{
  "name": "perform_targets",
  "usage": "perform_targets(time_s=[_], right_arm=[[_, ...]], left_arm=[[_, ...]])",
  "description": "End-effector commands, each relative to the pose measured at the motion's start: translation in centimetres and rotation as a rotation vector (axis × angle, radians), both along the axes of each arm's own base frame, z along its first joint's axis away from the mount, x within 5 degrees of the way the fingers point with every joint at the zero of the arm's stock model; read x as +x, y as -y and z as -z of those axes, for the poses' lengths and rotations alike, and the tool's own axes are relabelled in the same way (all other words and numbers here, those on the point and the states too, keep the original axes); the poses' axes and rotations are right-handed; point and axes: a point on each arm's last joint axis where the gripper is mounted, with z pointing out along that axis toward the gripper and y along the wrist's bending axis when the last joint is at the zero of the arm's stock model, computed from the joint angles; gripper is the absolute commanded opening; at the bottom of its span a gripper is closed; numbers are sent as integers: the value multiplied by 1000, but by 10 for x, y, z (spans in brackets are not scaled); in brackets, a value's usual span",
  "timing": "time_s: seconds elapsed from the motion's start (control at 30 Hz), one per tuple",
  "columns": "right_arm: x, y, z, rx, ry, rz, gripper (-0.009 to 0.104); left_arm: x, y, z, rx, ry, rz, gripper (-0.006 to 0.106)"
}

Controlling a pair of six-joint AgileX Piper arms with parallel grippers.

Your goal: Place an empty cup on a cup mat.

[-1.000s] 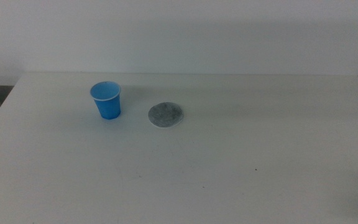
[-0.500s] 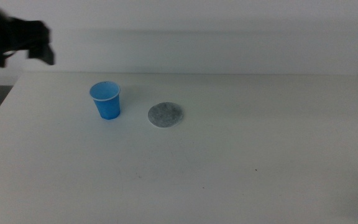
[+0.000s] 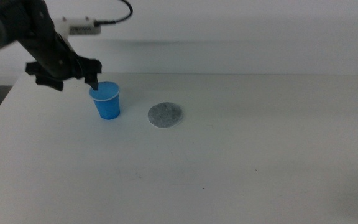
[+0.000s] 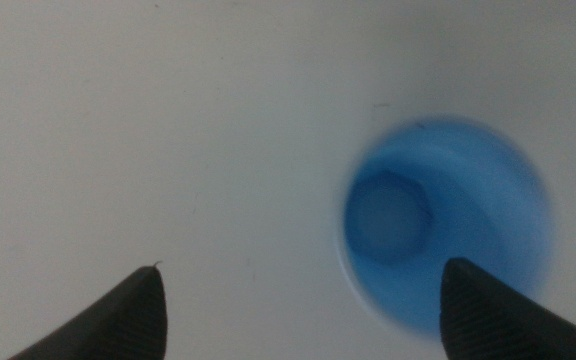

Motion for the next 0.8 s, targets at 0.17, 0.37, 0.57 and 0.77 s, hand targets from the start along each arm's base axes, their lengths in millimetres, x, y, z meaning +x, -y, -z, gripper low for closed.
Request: perform_targets(time_s=[0.17, 0.37, 0.57, 0.77], right_arm=[[0, 0, 0, -11, 8, -2, 93], [0, 0, 0, -11, 8, -2, 93], [0, 0, 0, -11, 8, -2, 93], [0, 0, 0, -11, 8, -2, 93]], left_arm=[[20, 3, 43, -8, 3, 3, 91], [22, 5, 48, -19, -1, 9, 47], [18, 6, 37, -40, 4, -3, -2], [5, 36, -7, -75, 88, 46, -2]])
